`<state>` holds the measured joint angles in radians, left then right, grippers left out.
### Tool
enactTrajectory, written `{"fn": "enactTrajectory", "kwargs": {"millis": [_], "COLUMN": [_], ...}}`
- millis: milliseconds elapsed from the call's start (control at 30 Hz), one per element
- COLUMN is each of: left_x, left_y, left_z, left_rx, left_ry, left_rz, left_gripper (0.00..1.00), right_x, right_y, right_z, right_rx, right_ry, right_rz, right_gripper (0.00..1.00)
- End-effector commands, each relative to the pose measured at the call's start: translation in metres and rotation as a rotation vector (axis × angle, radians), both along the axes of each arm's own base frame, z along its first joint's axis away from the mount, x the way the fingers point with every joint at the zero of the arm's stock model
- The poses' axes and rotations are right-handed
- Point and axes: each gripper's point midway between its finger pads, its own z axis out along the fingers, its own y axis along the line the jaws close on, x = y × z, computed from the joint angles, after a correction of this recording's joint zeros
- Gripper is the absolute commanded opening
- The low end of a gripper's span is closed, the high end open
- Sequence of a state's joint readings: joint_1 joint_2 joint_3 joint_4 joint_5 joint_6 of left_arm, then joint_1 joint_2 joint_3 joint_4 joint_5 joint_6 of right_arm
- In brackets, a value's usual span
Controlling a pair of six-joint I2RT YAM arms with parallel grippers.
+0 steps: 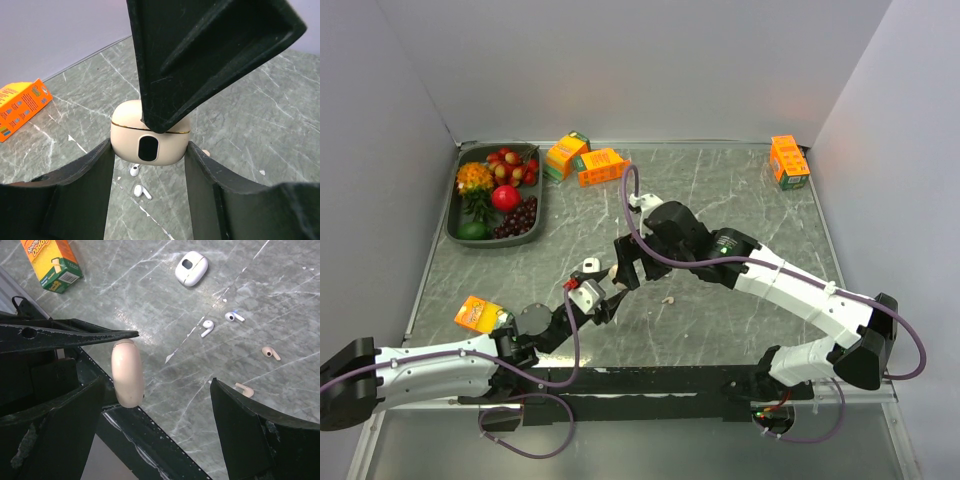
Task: Insert the wireless bluetooth earbuds into the charging case
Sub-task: Open the charging case.
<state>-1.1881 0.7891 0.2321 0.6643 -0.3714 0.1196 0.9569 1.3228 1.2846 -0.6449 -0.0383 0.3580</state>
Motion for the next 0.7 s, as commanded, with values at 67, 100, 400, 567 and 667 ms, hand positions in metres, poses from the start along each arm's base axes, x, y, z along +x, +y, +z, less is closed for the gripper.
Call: {"fn": "enactTrajectory", "kwargs": {"millis": [67,100,400,567,667], "left_x": [-0.001,-0.001,-0.002,-0.002,-0.002], "left_y": [0.003,0.003,0.004,0.005,0.005], "left_z": [0.018,0.018,0.016,0.015,0.013], "left_rx": [-0.049,-0.049,-0.046,-0.043,-0.038], "left_ry": [-0.03,-0.031,-0.03,-0.03,-0.029], "left_rz": [0.011,0.012,0.013,0.016,0.018], "left_gripper": [0.01,0.01,0.01,0.01,0.01], "right_x": [0.007,0.007,0.011,0.014,0.014], "right_y": [-0.003,-0.004,-0.013,-0.017,-0.018], "right_z": [0.01,0.01,0.018,0.02,0.021], "right_rx": [0.016,0.015,0.027,0.033,0.035], "right_ry": [-0.018,-0.016,-0.034,-0.039,-0.041], "right_rz": [-0.028,-0.031,-0.055,-0.069,-0.07], "right_gripper": [0.93,0.93,0.93,0.93,0.93]}}
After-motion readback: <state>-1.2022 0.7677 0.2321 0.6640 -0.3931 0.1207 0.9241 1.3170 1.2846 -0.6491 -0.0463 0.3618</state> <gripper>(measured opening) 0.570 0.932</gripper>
